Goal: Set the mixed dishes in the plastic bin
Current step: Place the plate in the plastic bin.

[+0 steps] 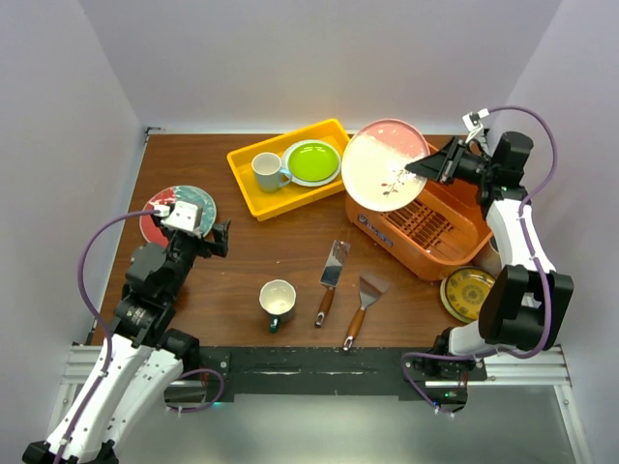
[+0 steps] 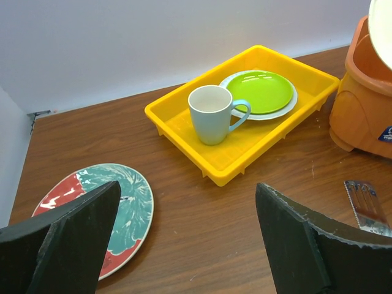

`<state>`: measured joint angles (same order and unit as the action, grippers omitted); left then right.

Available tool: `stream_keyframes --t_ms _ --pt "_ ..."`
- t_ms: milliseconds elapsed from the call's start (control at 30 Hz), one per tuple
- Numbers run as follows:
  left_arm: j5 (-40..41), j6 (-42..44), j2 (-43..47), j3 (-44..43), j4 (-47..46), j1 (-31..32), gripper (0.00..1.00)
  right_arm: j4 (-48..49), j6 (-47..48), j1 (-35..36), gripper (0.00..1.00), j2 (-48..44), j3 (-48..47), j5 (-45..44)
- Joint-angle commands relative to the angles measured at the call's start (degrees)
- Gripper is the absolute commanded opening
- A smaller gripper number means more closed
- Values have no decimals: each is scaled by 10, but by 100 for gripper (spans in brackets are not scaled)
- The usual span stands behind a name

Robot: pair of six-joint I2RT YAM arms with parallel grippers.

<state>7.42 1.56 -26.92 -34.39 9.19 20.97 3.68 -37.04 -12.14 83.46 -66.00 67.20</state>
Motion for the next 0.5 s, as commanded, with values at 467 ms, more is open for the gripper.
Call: stream_keyframes --t_ms 467 --pt "-7 -2 13 7 -35 -1 98 100 -12 -36 0 -14 17 23"
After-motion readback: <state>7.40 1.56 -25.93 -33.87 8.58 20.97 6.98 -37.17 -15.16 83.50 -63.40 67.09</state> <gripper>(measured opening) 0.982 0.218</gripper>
